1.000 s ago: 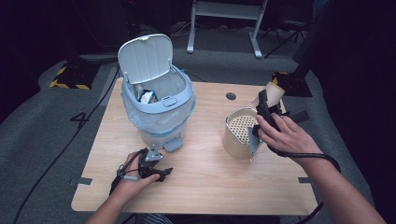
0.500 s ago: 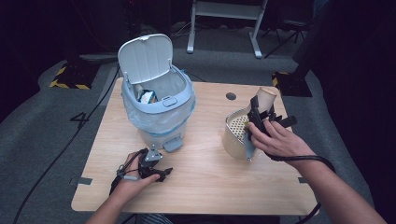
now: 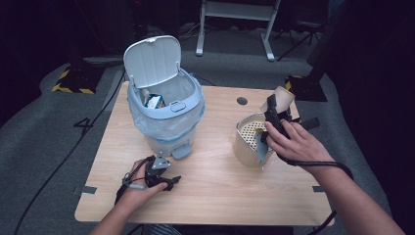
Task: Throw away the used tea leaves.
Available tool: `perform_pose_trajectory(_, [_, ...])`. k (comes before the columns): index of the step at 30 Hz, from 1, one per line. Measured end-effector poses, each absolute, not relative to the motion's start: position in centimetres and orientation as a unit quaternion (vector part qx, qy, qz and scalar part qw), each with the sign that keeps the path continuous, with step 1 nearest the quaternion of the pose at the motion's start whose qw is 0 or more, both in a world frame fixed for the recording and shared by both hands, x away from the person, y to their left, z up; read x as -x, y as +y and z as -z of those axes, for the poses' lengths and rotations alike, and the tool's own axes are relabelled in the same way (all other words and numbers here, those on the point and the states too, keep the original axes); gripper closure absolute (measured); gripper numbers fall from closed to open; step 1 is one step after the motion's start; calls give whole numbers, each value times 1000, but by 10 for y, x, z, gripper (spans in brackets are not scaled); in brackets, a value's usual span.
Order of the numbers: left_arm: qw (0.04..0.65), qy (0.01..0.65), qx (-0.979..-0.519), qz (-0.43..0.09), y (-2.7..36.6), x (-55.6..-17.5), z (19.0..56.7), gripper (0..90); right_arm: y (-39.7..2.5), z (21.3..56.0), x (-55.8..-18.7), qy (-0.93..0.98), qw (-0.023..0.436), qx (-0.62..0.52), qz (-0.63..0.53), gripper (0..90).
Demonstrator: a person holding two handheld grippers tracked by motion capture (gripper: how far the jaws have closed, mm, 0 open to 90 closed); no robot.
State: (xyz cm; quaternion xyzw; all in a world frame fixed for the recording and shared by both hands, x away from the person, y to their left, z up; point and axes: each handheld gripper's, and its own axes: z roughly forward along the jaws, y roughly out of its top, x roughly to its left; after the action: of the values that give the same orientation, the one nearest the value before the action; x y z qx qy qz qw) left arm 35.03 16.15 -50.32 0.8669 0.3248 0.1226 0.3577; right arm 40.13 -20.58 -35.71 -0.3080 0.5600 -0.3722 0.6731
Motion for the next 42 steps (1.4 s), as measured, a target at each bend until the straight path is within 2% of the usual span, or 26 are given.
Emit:
perform_pose_trajectory(10, [358, 325, -867, -123, 162, -350, 503, 258, -216, 329, -406, 671, 673, 195, 242, 336])
perform_pose_trajectory(19, [359, 325, -866, -122, 161, -350, 503, 258, -236, 309, -412, 780, 621, 60, 50, 329])
perform_pose_trajectory(24, [359, 325, -866, -122, 161, -350, 503, 258, -255, 297, -415, 826, 551, -51, -108, 329])
perform_pose_trajectory(25, [358, 325, -866, -122, 161, -350, 503, 258, -255, 297, -415, 826, 551, -51, -108, 329])
perform_pose_trajectory(35, [359, 325, -866, -122, 162, -350, 503, 258, -277, 289, -424, 843, 416, -166, -297, 328])
perform_pose_trajectory(42, [359, 325, -866, -122, 161, -350, 503, 258, -288, 291, -431, 835, 305, -245, -387, 326])
